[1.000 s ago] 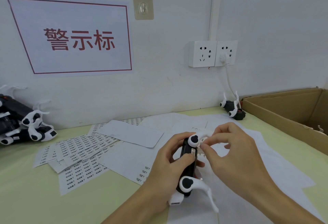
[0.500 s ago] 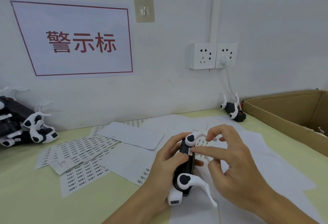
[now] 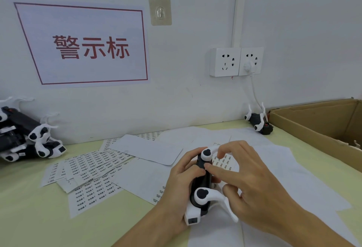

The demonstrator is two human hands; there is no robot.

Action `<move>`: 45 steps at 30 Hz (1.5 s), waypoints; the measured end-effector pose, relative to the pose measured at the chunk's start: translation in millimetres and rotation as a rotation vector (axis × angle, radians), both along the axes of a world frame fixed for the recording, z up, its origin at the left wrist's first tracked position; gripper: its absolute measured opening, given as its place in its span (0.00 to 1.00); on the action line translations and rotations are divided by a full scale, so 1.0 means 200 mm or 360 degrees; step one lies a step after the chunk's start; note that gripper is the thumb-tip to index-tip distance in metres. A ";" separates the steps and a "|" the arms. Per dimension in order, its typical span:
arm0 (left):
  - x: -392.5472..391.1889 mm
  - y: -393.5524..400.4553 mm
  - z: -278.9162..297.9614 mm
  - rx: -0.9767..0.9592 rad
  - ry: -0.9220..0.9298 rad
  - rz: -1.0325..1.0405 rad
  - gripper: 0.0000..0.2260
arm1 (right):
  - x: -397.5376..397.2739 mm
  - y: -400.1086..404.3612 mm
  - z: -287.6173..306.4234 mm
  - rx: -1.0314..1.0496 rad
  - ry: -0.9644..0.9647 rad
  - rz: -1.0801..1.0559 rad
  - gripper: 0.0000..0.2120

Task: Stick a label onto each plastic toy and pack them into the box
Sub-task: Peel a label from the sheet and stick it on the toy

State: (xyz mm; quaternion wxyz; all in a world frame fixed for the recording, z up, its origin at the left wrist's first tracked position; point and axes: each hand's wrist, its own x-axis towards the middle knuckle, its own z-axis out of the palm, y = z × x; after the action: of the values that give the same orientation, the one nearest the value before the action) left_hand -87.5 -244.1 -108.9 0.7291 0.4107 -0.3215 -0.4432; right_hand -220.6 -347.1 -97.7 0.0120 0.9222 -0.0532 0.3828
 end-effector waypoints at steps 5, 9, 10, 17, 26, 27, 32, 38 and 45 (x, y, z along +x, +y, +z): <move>0.00 0.00 0.01 -0.0024 0.0024 -0.0006 0.19 | -0.01 0.00 0.00 0.0011 -0.0023 0.0045 0.22; 0.00 0.00 0.01 -0.0056 0.0037 0.0002 0.20 | -0.01 0.00 -0.01 0.0120 -0.0054 0.0045 0.25; 0.00 0.00 0.00 -0.0060 0.0032 0.0005 0.20 | -0.01 0.00 -0.01 0.0180 -0.0069 0.0043 0.26; 0.01 0.00 0.00 -0.0051 0.0022 0.0049 0.21 | 0.00 -0.01 -0.05 0.0367 0.0104 -0.0048 0.34; 0.00 0.00 0.00 -0.0030 0.0049 0.0153 0.18 | 0.02 -0.01 -0.05 0.0464 0.0067 0.0085 0.34; 0.00 0.00 0.00 -0.0035 0.0056 0.0154 0.18 | 0.02 -0.02 -0.05 0.0480 0.0055 0.0108 0.34; 0.00 0.00 0.01 -0.0030 -0.0063 0.0130 0.19 | 0.03 -0.02 -0.05 0.0864 -0.0254 0.0119 0.29; -0.01 0.01 0.00 -0.0051 -0.0191 0.0053 0.21 | 0.03 -0.02 -0.05 0.1395 -0.0270 0.0103 0.17; -0.02 0.01 -0.02 -0.0004 -0.0171 0.0099 0.18 | 0.05 -0.01 -0.02 0.1869 -0.0328 0.0346 0.14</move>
State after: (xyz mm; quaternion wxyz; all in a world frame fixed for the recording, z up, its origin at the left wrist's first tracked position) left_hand -90.9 -242.2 -112.0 0.7247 0.4428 -0.3478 -0.3971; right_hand -210.2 -349.3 -101.8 -0.5433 0.7331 -0.1619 0.3758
